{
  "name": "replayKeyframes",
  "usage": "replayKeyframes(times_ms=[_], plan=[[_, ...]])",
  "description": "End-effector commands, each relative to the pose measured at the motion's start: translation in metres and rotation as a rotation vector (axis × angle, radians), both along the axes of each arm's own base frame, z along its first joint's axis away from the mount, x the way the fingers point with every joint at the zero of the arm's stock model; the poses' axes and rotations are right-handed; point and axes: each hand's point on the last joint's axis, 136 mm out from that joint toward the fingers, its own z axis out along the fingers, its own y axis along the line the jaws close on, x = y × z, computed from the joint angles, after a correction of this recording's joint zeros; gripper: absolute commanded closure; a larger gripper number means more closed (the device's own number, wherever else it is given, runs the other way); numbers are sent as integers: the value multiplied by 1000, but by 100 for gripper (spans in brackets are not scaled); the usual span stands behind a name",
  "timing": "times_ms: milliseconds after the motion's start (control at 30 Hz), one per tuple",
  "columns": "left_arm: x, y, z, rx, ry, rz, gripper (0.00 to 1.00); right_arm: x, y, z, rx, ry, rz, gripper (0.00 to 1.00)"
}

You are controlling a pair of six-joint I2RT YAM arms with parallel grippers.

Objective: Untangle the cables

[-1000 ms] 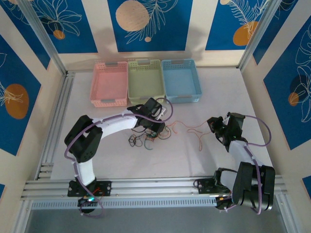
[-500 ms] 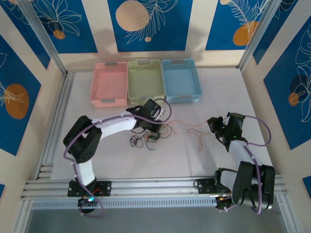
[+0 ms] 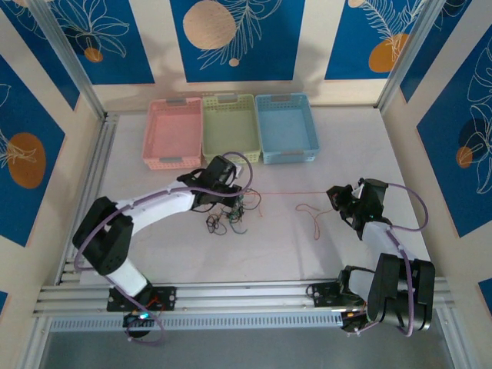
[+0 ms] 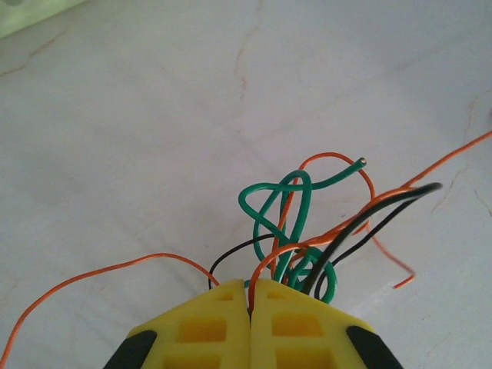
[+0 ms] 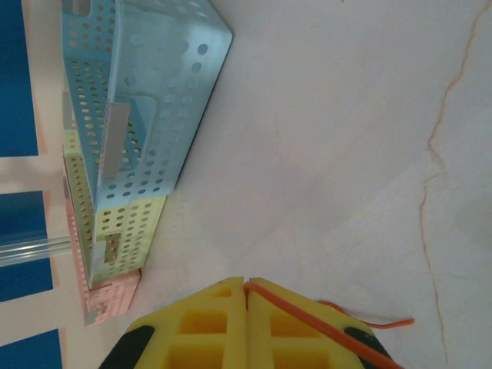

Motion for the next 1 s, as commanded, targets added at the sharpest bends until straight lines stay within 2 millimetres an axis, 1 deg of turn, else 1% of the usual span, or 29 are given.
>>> replayKeyframes(times_ms=[0, 67, 133, 167, 267, 300, 367, 433, 533, 600, 667, 733, 833, 867, 967], plan=[[4, 31, 2, 19, -7, 93, 92, 4, -8, 2, -3, -7, -31, 100], [2, 37, 3, 7, -5, 103, 85, 4, -8, 2, -1, -7, -31, 100], [0, 40, 5, -10, -4, 106, 81, 4, -7, 2, 0, -7, -29, 100], [-1, 39, 6, -23, -3, 100, 78, 4, -7, 2, -1, -8, -29, 100], [-4, 35, 11, -48, 5, 76, 62, 4, -7, 2, 0, -7, -28, 100], [-5, 33, 13, -57, 7, 68, 58, 5, -8, 2, 0, -7, -30, 100], [-7, 29, 20, -83, 9, 52, 55, 5, -8, 1, 0, -7, -30, 100], [-11, 22, 31, -121, 11, 27, 52, 5, -8, 1, 2, -7, -29, 100], [-24, 2, 48, -174, 4, -50, 48, 5, -8, 1, 3, -5, -29, 100], [-34, -14, 56, -159, -8, -109, 47, 5, -7, 1, 4, -5, -27, 100], [-39, -25, 61, -115, -36, -145, 45, 5, -8, 0, 5, -4, -28, 100], [-35, -33, 63, -66, -59, -165, 43, 5, -7, 0, 6, -2, -26, 100], [-22, -43, 63, -1, -68, -181, 41, 5, -7, 0, 6, -2, -25, 100], [-17, -48, 60, 17, -66, -195, 40, 5, -7, 0, 6, -3, -25, 100], [-4, -58, 45, 104, -50, -242, 38, 5, -7, 0, 8, -3, -27, 100]])
